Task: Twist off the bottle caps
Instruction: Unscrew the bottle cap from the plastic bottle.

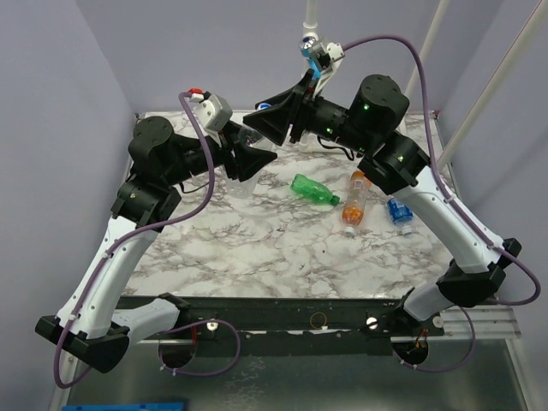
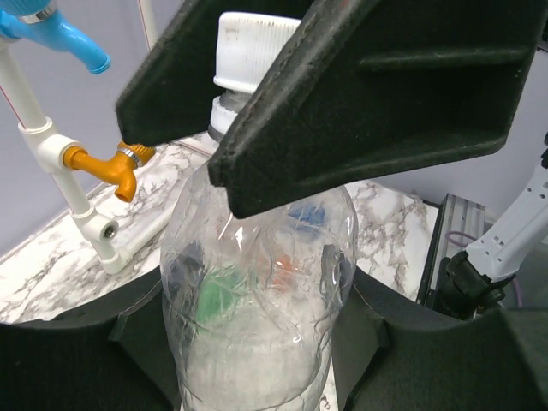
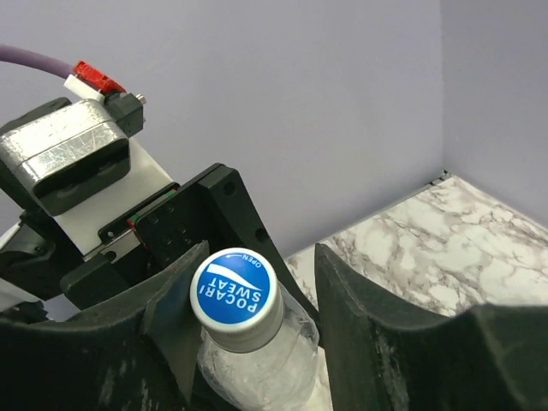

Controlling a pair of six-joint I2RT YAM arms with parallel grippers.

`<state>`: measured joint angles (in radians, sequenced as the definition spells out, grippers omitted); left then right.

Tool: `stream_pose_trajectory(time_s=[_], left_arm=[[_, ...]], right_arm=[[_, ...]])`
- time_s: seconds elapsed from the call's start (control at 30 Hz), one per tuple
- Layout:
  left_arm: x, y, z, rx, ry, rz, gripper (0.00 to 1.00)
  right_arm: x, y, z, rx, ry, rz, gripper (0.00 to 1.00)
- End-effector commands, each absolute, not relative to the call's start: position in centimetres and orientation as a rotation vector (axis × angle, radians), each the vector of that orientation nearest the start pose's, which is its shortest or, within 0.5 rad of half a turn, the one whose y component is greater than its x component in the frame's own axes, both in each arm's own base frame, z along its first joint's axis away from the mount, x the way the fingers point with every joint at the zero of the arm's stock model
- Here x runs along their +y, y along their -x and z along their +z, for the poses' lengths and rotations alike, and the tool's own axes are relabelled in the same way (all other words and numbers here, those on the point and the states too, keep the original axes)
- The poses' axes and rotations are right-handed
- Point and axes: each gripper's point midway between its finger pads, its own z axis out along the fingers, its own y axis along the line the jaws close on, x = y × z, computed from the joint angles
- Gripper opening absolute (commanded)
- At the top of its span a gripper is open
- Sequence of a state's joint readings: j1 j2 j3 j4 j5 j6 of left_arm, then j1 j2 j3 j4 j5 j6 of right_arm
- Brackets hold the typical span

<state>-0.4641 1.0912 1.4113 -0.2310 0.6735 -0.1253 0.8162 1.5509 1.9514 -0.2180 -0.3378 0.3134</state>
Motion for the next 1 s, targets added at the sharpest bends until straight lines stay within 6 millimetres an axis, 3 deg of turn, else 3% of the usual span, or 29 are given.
stream_pose_trajectory(time_s=[0.0,0.13,0.23,0.3,0.5,0.63,0.8,0.9,0.97], left_arm=[[-24.0,-24.1,46.7,1.332,-0.784,-0.914,0.0],[-24.1,-23.9,46.4,1.336,-0.791,-0.928,0.0],[-24.1,-23.8,46.4,1.337,-0.792,-0.932,0.0],[-24.1,-23.8,46.5,1.337,-0.79,-0.932,0.0],[-24.1,-23.7,46.8,1.332,-0.786,-0.936,0.0],[-24.1,-23.6,47.1,1.328,-0.784,-0.939,0.0],[-24.1,-23.4,47.2,1.321,-0.792,-0.945,0.0],[-24.4,-22.7,47.4,1.315,-0.813,-0.983,0.0],[-24.9,-21.3,47.7,1.298,-0.866,-1.055,0.0]], right_arm=[[36.6,-25.6,55.3,1.282,0.584,1.161,0.51],[36.5,-25.0,55.8,1.254,0.6,1.174,0.51],[36.2,-24.6,56.3,1.228,0.607,1.179,0.62],[36.1,-24.3,56.5,1.218,0.611,1.187,0.63],[36.6,-24.5,55.8,1.257,0.618,1.198,0.51],[37.0,-24.5,55.0,1.284,0.641,1.202,0.5],[36.9,-24.4,54.9,1.292,0.648,1.196,0.14],[36.5,-23.9,55.4,1.267,0.681,1.181,0.03],[36.5,-22.2,55.9,1.212,0.776,1.203,0.01]])
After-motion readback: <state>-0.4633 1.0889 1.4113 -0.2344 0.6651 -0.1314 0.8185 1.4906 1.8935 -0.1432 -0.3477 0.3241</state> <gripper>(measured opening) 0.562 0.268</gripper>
